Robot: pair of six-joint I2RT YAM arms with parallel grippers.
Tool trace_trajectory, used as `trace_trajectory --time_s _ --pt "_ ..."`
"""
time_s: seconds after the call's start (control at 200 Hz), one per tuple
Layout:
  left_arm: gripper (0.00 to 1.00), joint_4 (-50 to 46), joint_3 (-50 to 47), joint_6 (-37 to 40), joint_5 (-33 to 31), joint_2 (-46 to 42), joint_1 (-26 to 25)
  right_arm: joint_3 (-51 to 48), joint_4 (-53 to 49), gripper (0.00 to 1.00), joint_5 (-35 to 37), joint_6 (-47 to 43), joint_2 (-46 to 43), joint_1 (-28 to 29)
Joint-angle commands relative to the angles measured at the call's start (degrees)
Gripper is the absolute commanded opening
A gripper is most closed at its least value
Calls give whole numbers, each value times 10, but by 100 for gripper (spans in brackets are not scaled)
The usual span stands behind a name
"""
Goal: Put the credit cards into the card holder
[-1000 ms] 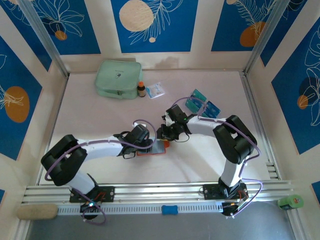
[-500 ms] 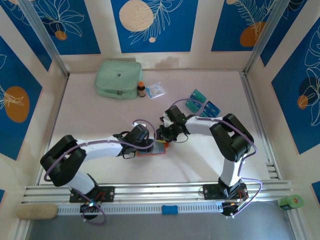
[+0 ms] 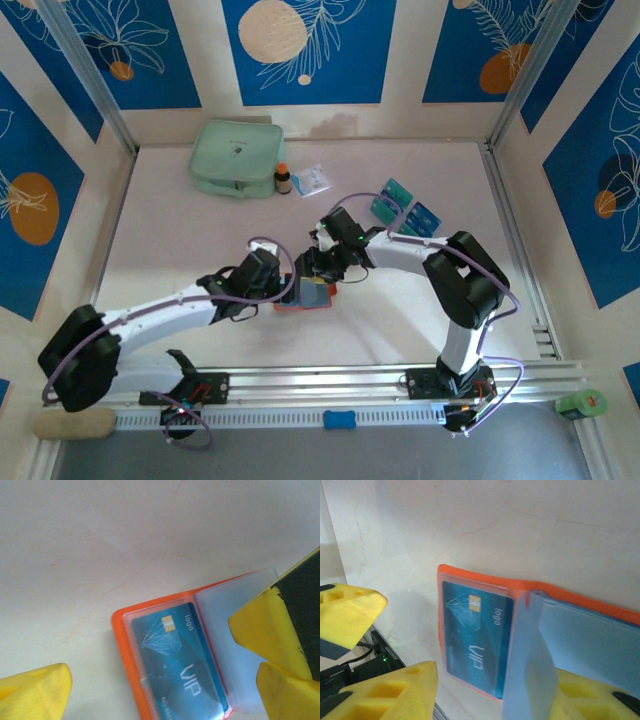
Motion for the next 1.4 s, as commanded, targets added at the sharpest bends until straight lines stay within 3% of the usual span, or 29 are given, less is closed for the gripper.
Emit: trace_trajectory --time_s 0.0,0.3,0.84,1.225,1.395 --pt "95 -19 -19 -12 -28 -41 17 20 -31 55 3 15 3 19" --pt "96 -55 -67 -26 -35 -148 41 58 -28 68 22 58 52 43" --pt "96 -167 -98 -41 -53 -300 52 68 2 69 25 104 62 68" --pt "97 -200 -57 -30 -39 -287 52 49 3 69 34 112 15 70" --pt "99 -199 -47 -32 -38 -279 52 49 -42 68 51 90 -30 62"
